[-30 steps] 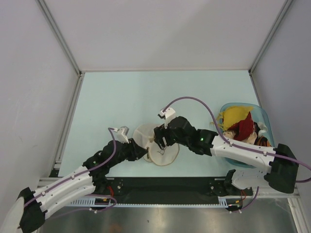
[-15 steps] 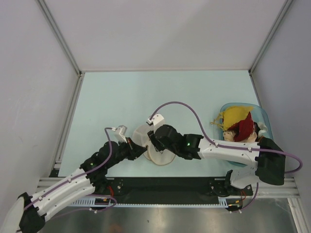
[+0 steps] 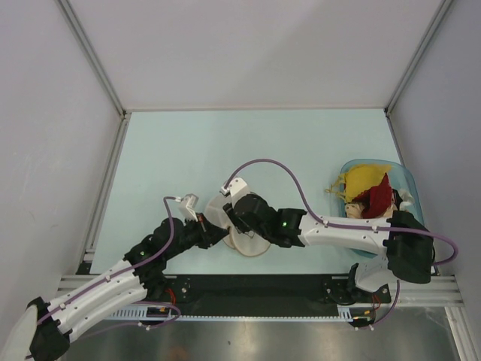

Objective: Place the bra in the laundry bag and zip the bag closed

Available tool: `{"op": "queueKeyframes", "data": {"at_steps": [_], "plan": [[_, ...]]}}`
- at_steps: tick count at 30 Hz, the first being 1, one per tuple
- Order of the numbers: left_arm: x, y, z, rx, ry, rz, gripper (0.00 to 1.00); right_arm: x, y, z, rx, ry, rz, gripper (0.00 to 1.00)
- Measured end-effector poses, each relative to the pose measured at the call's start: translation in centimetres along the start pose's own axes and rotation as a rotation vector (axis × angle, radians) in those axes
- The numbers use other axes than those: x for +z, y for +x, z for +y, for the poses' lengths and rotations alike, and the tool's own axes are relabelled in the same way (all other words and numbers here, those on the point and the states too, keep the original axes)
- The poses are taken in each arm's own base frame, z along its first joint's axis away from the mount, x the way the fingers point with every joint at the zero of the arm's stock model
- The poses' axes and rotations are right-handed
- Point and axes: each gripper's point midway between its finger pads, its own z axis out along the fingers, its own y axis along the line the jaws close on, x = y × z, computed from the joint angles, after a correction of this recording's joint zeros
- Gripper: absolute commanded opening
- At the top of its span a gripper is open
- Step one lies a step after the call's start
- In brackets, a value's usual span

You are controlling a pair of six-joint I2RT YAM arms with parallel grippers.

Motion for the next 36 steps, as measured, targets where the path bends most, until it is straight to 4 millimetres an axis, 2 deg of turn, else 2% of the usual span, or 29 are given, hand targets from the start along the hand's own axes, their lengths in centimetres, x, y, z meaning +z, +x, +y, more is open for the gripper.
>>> {"op": "queueKeyframes", "data": {"at_steps": [5, 10, 17, 29, 32, 36], "plan": [[-0.1, 0.0, -0.3, 0.001, 0.012, 0.004, 0.00, 0.5, -0.4, 0.3, -0.043, -0.021, -0.020, 0.41], [-0.1, 0.1, -0.5, 0.002, 0.021, 0.013, 0.00, 1.2, -0.4, 0.1, -0.089, -0.036, -0.018, 0.30], [-0.4, -0.1, -0.8, 0.004, 0.036, 0.002, 0.00, 1.8, -1.1, -1.0, -0.083, -0.034, -0.034, 0.00], [-0.8, -0.3, -0.9, 0.003, 0.035, -0.006, 0.00, 2.0, -1.9, -1.6, -0.031, -0.013, -0.080, 0.00], [-1.0, -0.4, -0.7, -0.001, 0.025, -0.013, 0.00, 1.7, -1.9, -3.0, 0.014, 0.047, -0.108, 0.00], [-1.6, -0.9, -0.5, -0.015, 0.014, -0.048, 0.00, 0.9, -2.5, -6.0, 0.125, 0.154, -0.167, 0.00]]}}
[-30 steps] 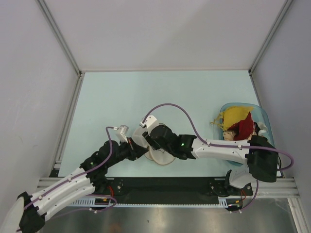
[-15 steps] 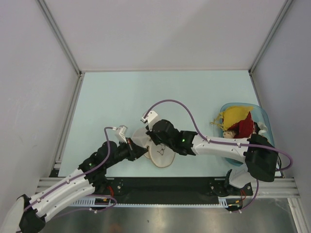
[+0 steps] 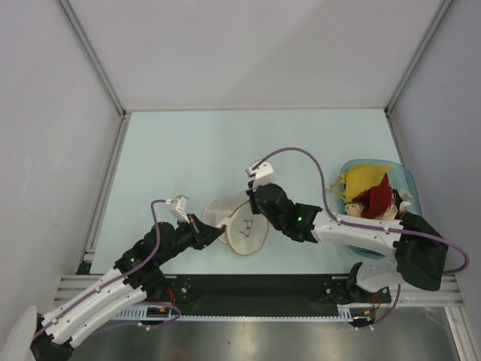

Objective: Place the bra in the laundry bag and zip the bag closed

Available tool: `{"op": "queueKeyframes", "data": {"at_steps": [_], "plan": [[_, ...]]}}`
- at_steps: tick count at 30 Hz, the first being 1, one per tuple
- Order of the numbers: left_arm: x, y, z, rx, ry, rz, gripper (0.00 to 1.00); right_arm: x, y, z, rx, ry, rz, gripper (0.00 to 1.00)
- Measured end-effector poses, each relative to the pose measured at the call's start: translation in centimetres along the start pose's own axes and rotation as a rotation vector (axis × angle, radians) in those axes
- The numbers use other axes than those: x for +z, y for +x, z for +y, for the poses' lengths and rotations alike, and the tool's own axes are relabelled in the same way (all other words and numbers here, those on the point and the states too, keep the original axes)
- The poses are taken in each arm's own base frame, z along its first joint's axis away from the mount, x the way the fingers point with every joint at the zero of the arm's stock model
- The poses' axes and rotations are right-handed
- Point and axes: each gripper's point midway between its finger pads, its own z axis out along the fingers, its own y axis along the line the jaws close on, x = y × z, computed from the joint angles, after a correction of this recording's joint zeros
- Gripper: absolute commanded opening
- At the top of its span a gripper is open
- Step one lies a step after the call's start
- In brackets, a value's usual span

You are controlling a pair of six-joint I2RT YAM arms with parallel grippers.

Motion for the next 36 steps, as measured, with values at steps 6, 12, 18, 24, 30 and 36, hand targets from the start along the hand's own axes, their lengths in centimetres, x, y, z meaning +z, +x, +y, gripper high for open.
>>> {"op": "queueKeyframes", "data": {"at_steps": [6, 12, 18, 24, 30, 36], "plan": [[-1.2, -1.6, -0.8, -0.018, 0.042, -0.092, 0.98, -1.4, -2.1, -4.7, 0.191, 0.083, -0.096, 0.00], [-1.5, -2.0, -1.2, 0.100, 0.009, -0.050, 1.00, -2.6, -3.8, -2.2, 0.199, -0.038, -0.114, 0.00], [-0.8, -7.8, -7.0, 0.314, 0.075, -0.132, 1.00, -3.2, -4.5, 0.0, 0.187, -0.172, -0.077, 0.00], [3.6, -7.5, -6.1, 0.457, 0.025, -0.051, 0.86, -3.8, -6.1, 1.6, 0.216, -0.260, -0.082, 0.00], [5.2, -6.2, -4.2, 0.491, -0.024, 0.018, 0.06, -3.9, -6.1, 2.1, 0.275, -0.287, -0.065, 0.00], [3.9, -8.4, -3.4, 0.439, -0.089, -0.080, 0.00, -3.6, -6.0, -1.0, 0.408, -0.169, -0.057, 0.00]]}}
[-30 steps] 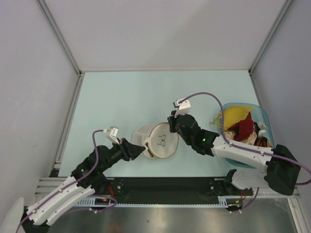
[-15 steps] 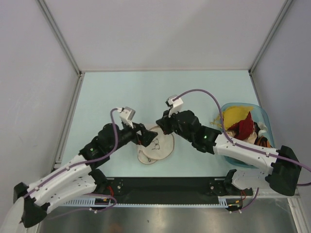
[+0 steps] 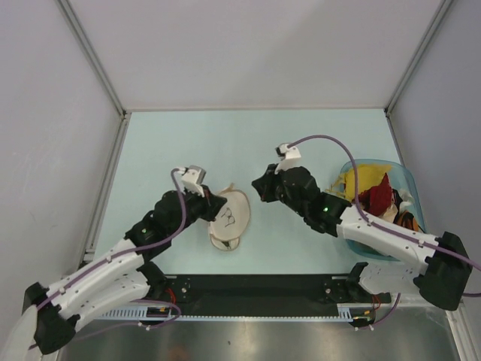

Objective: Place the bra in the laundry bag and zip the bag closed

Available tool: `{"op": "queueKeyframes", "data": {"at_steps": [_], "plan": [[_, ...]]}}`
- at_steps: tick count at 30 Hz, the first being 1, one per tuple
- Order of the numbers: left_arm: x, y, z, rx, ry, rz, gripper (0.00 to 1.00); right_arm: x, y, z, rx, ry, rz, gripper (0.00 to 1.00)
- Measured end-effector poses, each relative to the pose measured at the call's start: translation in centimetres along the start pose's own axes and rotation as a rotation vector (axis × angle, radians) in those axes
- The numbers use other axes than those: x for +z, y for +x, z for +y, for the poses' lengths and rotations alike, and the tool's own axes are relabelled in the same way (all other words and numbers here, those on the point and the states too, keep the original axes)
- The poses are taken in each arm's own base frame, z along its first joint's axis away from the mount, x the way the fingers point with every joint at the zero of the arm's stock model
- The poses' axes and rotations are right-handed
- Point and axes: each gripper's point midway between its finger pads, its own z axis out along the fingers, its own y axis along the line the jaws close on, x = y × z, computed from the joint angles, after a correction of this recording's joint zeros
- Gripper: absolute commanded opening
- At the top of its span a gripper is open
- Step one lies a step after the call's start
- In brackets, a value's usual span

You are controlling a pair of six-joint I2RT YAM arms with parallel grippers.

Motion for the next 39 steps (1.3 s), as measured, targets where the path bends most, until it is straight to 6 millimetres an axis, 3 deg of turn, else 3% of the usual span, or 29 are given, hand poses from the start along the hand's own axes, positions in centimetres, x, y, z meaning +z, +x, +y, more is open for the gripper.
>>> {"op": "queueKeyframes", "data": {"at_steps": [5, 9, 10, 11, 13, 14, 17, 21, 26, 32, 39], "plan": [[-3.5, -0.2, 1.3, -0.149, -0.016, -0.142, 0.00, -1.5, -1.5, -5.3, 0.131, 0.156, -0.075, 0.00], [-4.4, 2.1, 1.4, -0.220, 0.042, -0.160, 0.00, -1.7, -1.0, -4.8, 0.140, 0.104, -0.051, 0.03], [-4.3, 2.7, 1.4, -0.222, 0.049, -0.144, 0.00, -1.6, -0.9, -4.3, 0.131, 0.070, -0.038, 0.18], [-4.3, 3.0, 1.3, -0.221, 0.052, -0.135, 0.00, -1.4, -0.7, -3.7, 0.124, 0.040, -0.024, 0.40], [-4.3, 3.1, 1.1, -0.219, 0.064, -0.126, 0.00, -1.1, -0.1, -2.3, 0.112, -0.037, 0.008, 0.48], [-4.3, 3.1, 1.0, -0.217, 0.069, -0.126, 0.00, -0.9, 0.2, -1.7, 0.117, -0.064, 0.025, 0.57], [-4.3, 3.0, 0.9, -0.210, 0.078, -0.128, 0.00, 0.0, 1.5, 0.4, 0.133, -0.160, 0.082, 0.66], [-4.3, 3.1, 0.6, -0.208, 0.092, -0.121, 0.00, 1.4, 4.1, 2.6, 0.144, -0.243, 0.154, 0.67], [-4.4, 3.1, 0.3, -0.207, 0.109, -0.115, 0.00, 2.0, 6.3, 5.3, 0.143, -0.318, 0.195, 0.59], [-4.6, 2.9, 0.1, -0.206, 0.122, -0.125, 0.00, 2.1, 6.0, 6.2, 0.144, -0.340, 0.174, 0.54], [-4.6, 2.8, 0.0, -0.206, 0.127, -0.129, 0.00, 2.3, 5.4, 6.2, 0.114, -0.320, 0.156, 0.64]]}}
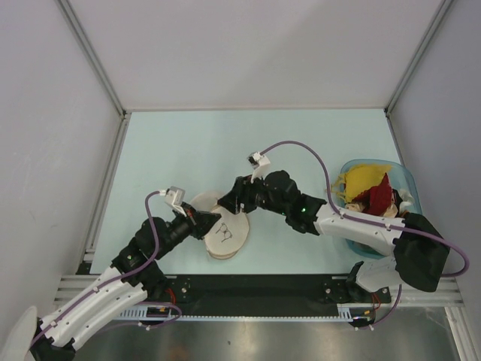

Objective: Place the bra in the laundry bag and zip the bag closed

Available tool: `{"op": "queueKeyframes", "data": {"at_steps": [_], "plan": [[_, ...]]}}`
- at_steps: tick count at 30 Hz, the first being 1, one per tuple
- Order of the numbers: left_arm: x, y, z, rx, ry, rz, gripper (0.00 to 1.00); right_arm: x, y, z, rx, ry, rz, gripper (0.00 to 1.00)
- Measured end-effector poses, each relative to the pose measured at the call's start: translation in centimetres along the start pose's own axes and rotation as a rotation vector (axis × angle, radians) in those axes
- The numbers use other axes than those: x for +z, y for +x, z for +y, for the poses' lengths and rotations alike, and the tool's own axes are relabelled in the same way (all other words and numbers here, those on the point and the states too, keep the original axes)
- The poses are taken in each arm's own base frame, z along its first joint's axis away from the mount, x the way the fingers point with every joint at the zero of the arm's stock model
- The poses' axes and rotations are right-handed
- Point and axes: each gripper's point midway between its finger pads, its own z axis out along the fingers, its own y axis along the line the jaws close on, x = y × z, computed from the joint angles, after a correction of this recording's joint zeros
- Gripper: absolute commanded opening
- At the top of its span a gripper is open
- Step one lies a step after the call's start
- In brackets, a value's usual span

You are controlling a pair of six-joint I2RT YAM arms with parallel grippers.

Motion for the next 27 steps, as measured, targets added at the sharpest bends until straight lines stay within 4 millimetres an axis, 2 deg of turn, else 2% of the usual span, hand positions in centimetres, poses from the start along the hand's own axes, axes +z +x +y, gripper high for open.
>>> {"op": "queueKeyframes", "data": {"at_steps": [2, 5, 8, 11, 12, 14, 20, 22, 23, 24, 27], "plan": [[0.0, 0.0, -0.1, 0.000, 0.005, 0.001, 0.00, 0.1, -0.8, 0.3, -0.033, 0.013, -0.008, 0.70], [0.0, 0.0, -0.2, 0.000, 0.013, 0.004, 0.00, 0.2, -2.3, 1.3, -0.103, 0.036, -0.035, 0.70], [0.0, 0.2, -0.4, 0.000, 0.021, 0.013, 0.00, 0.1, -3.4, 2.3, -0.161, 0.042, -0.051, 0.63], [0.0, 0.3, -0.3, 0.000, 0.020, 0.018, 0.00, 0.1, -3.4, 2.7, -0.189, 0.043, -0.042, 0.54], [0.0, 0.4, -0.3, 0.000, 0.020, 0.020, 0.00, 0.1, -3.4, 2.6, -0.196, 0.046, -0.039, 0.47], [0.1, 0.4, -0.3, 0.000, 0.021, 0.023, 0.00, 0.3, -3.0, 2.4, -0.204, 0.052, -0.027, 0.42], [0.1, 0.5, -0.4, 0.001, 0.022, 0.024, 0.00, 1.4, -0.5, 1.2, -0.214, 0.082, 0.044, 0.42], [0.0, 0.5, -0.4, 0.003, 0.023, 0.025, 0.00, 1.6, 0.2, 1.0, -0.217, 0.086, 0.062, 0.39], [0.0, 0.5, -0.4, 0.003, 0.023, 0.025, 0.00, 1.6, 0.3, 1.1, -0.218, 0.084, 0.065, 0.36], [0.0, 0.5, -0.4, 0.007, 0.023, 0.024, 0.00, 1.6, 0.3, 1.1, -0.219, 0.083, 0.066, 0.22], [0.0, 0.5, -0.3, 0.009, 0.023, 0.024, 0.00, 1.6, 0.4, 1.2, -0.226, 0.084, 0.064, 0.00]]}}
